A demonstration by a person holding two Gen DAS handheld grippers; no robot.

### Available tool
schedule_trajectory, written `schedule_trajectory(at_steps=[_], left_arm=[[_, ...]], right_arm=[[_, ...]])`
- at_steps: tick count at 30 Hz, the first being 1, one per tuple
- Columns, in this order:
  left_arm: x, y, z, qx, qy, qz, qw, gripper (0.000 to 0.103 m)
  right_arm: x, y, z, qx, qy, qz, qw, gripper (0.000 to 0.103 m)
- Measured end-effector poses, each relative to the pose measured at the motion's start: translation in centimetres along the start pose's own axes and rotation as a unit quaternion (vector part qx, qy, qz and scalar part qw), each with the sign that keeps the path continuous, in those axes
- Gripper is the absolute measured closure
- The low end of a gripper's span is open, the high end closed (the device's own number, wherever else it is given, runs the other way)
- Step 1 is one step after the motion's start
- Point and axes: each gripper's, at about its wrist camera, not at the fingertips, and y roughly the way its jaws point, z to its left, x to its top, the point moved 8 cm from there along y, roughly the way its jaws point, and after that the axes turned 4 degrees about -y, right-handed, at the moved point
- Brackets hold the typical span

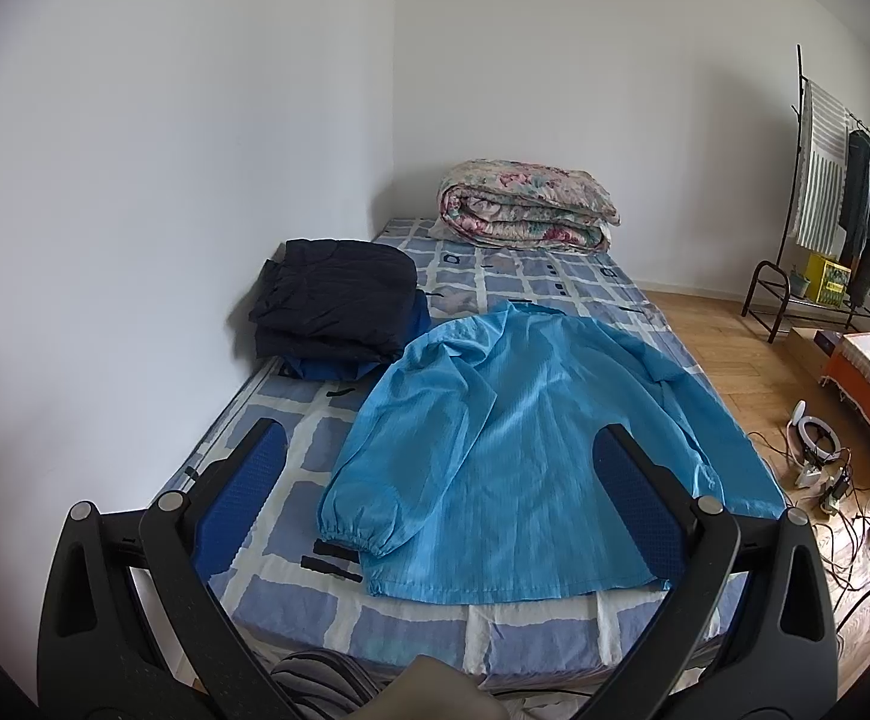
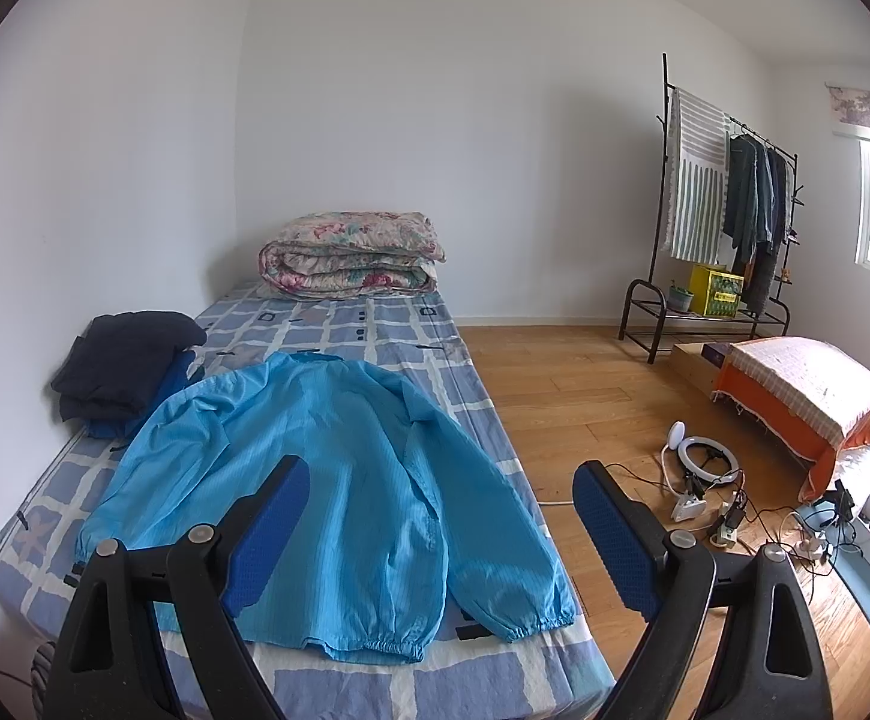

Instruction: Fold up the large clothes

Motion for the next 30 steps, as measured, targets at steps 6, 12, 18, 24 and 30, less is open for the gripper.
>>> schedule_trajectory(at_steps=[6, 12, 18, 24, 30], left_arm=[[0.0, 0.1, 0.5, 0.004, 0.001, -0.001, 1.0000, 0.000], [-0.8, -0.1, 2.1, 0.024, -0.001, -0.003, 0.9997, 0.000], [-1.1, 1.3, 5.0, 0.061, -0.004, 0.000, 0.9981, 0.000], [-1.8, 3.5, 9.5, 0.081, -0.029, 0.013, 0.9962, 0.009], [-3.5, 6.2, 13.1, 0.060, -0.088, 0.063, 0.9923, 0.027]], right_arm=[[-0.4, -0.4, 0.5, 0.003, -0.001, -0.003, 1.000, 0.012], [-0.5, -0.6, 1.0, 0.010, -0.003, -0.008, 1.000, 0.012], [-0.9, -0.8, 0.8, 0.023, 0.002, -0.009, 1.000, 0.010], [-0.6, -0.7, 0.9, 0.029, -0.009, -0.018, 0.999, 0.009], [0.3, -0.2, 2.3, 0.057, 0.001, -0.050, 0.997, 0.007]])
